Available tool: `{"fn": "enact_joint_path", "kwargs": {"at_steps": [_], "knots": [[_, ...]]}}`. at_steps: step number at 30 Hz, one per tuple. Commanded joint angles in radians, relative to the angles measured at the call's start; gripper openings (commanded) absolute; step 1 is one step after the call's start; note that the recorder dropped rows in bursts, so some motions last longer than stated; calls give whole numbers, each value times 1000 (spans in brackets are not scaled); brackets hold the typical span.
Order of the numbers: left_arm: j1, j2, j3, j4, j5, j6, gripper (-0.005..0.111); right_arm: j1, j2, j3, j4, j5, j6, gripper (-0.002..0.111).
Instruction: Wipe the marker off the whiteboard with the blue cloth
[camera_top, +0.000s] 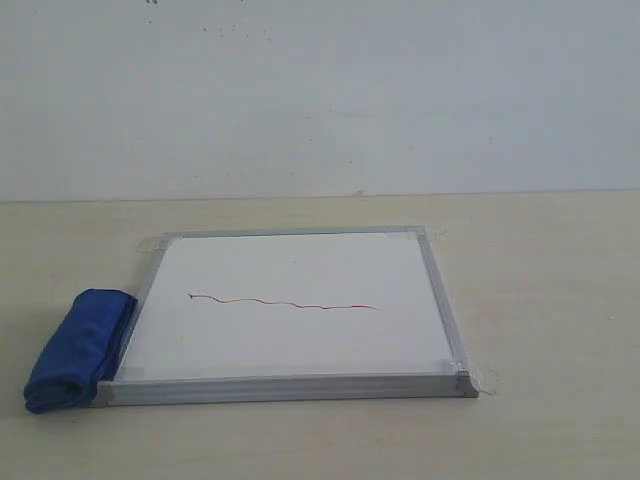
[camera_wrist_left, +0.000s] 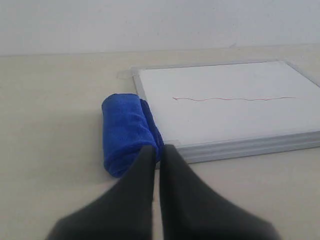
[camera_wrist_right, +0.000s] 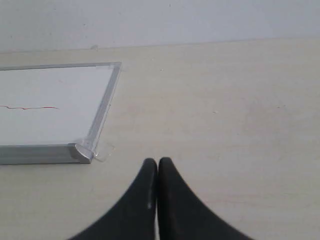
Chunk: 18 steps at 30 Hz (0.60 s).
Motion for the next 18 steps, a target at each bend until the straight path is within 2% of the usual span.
{"fn": "enact_joint_path", "kwargs": {"at_steps": [1, 9, 13, 16, 18], "knots": [[0, -2, -2, 13, -10, 1, 4, -2, -4, -1, 1, -13, -3, 0], [0, -2, -239, -85, 19, 1, 4, -2, -4, -1, 1, -13, -3, 0], [0, -2, -306, -98, 8, 1, 4, -2, -4, -1, 1, -13, -3, 0], [0, -2, -316, -98, -58, 1, 4, -2, -4, -1, 1, -13, -3, 0], [0, -2, -316, -98, -150, 1, 4, -2, -4, -1, 1, -13, -3, 0]]}}
